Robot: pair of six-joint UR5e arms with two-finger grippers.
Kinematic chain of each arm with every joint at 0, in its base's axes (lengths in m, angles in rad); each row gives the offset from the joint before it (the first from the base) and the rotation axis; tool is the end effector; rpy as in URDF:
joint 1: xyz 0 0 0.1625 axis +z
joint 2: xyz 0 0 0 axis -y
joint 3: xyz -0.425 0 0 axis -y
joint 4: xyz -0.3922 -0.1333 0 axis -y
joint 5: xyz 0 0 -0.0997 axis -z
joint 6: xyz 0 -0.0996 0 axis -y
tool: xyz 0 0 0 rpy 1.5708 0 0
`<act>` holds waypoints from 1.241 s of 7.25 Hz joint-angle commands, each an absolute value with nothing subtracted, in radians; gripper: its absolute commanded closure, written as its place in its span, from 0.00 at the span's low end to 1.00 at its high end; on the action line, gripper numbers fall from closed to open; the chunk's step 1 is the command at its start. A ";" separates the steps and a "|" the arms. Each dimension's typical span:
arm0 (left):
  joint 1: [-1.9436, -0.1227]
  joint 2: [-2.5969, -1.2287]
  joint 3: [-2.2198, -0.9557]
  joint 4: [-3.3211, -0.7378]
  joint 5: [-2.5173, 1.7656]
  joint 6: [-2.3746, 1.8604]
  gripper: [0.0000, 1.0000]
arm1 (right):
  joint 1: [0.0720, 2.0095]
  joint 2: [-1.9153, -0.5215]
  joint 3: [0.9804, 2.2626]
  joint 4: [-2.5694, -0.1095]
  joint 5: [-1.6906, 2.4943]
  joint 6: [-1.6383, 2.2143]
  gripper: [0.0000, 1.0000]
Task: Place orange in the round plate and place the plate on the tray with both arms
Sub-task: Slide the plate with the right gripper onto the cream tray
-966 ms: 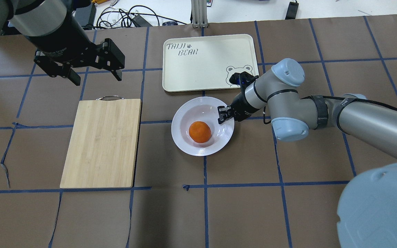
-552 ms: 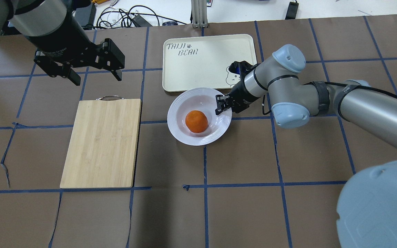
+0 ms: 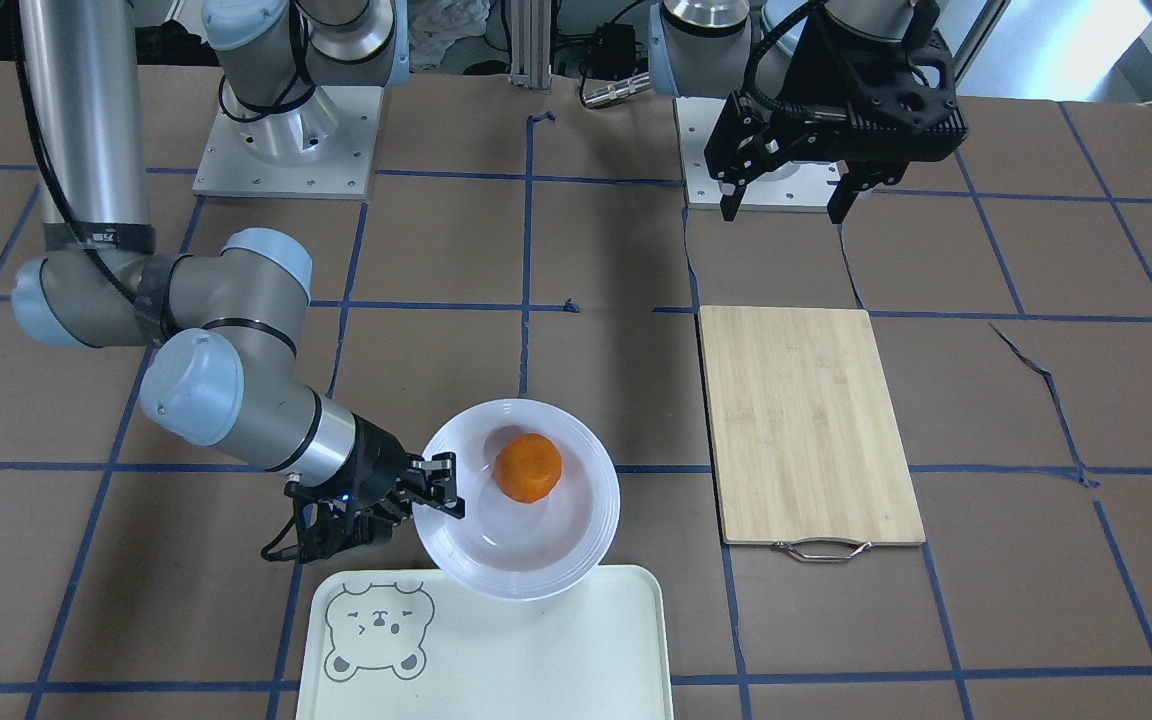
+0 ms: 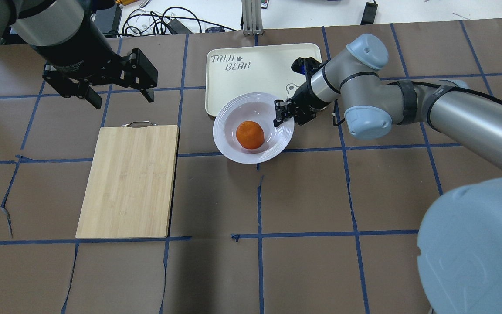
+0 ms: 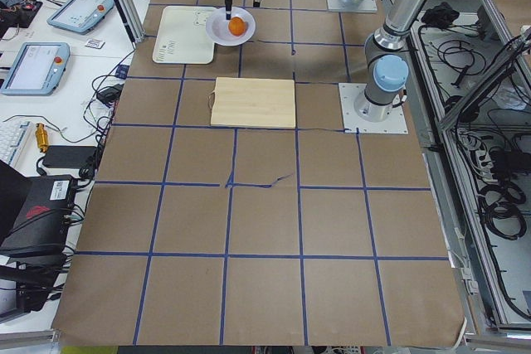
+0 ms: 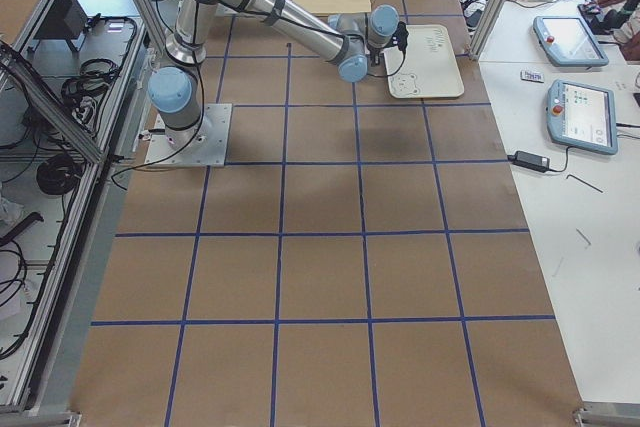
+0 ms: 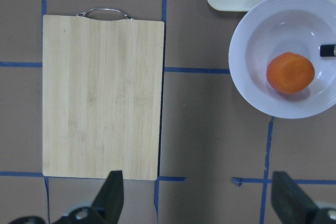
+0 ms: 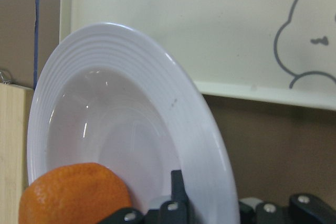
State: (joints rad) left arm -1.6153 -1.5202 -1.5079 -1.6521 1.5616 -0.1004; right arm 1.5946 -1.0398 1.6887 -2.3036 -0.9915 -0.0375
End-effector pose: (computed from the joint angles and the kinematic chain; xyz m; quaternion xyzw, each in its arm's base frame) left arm -0.1550 -0.4646 0.5350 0.0279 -0.9995 0.0157 0.0058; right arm 0.2029 -0.6294 0.2173 -0.0413 0.9567 -0.0421 0.2851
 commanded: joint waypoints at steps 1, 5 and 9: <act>-1.615 -1.520 -1.508 -1.652 1.562 -0.100 0.00 | 1.566 -0.965 1.567 -2.263 -0.988 -0.038 1.00; -1.615 -1.520 -1.508 -1.652 1.562 -0.100 0.00 | 1.560 -0.803 1.382 -2.263 -0.945 -0.026 1.00; -1.615 -1.520 -1.508 -1.652 1.562 -0.100 0.00 | 1.557 -0.723 1.267 -2.264 -0.940 0.023 1.00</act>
